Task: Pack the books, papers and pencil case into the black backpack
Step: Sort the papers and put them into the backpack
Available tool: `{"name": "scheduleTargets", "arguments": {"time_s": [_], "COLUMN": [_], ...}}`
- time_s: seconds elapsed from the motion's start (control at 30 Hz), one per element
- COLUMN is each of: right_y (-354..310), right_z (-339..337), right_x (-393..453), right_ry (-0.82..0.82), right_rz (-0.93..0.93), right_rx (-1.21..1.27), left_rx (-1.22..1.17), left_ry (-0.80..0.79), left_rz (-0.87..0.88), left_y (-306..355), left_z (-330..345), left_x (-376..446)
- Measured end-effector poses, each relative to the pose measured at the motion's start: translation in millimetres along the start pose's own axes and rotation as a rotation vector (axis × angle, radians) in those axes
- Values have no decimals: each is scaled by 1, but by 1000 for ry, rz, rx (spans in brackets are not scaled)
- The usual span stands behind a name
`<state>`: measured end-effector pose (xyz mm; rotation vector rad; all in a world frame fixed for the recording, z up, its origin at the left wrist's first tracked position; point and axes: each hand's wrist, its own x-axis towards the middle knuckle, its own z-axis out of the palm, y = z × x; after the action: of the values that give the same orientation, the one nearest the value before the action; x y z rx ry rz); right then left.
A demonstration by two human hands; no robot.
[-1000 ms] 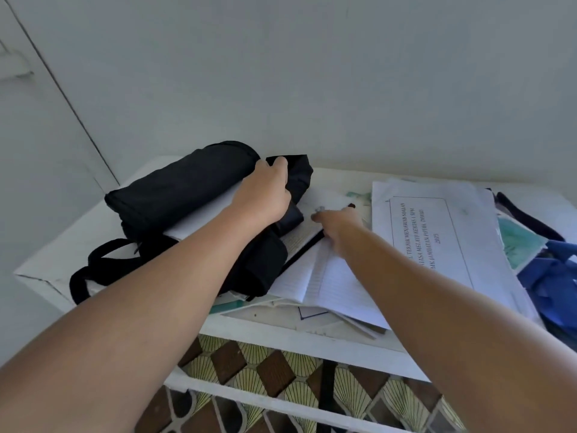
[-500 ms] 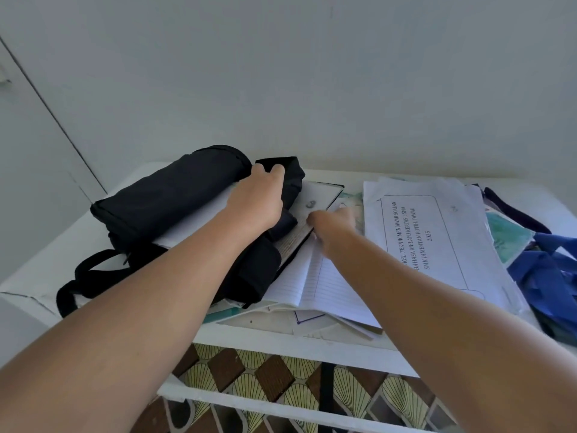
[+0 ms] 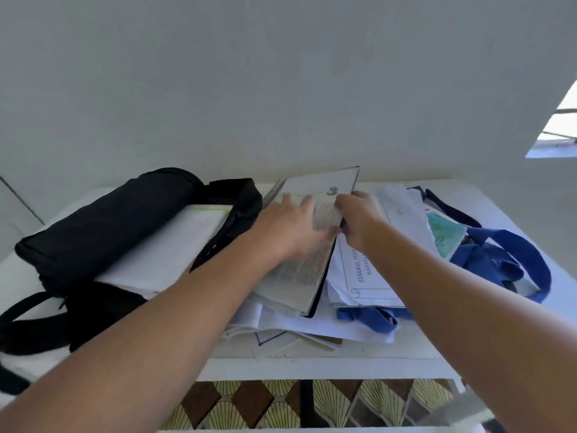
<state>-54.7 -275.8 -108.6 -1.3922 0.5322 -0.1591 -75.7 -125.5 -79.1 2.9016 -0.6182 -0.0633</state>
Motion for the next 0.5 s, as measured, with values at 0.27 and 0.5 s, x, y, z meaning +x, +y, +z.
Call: {"name": "scheduleTargets", "arguments": {"time_s": [0.27,0.5], "right_y": [2,16], "right_z": [-87,-137], "right_x": [8,19], "right_ry": [134,298], "right_rz": [-210,-35], "right_rx": [-770,-1110], "left_rx": [146,240], "left_ry": [-132,-156], "left_rz": [6,104], "left_y": [42,52], "left_z": [44,42], "left_x": [19,30]}}
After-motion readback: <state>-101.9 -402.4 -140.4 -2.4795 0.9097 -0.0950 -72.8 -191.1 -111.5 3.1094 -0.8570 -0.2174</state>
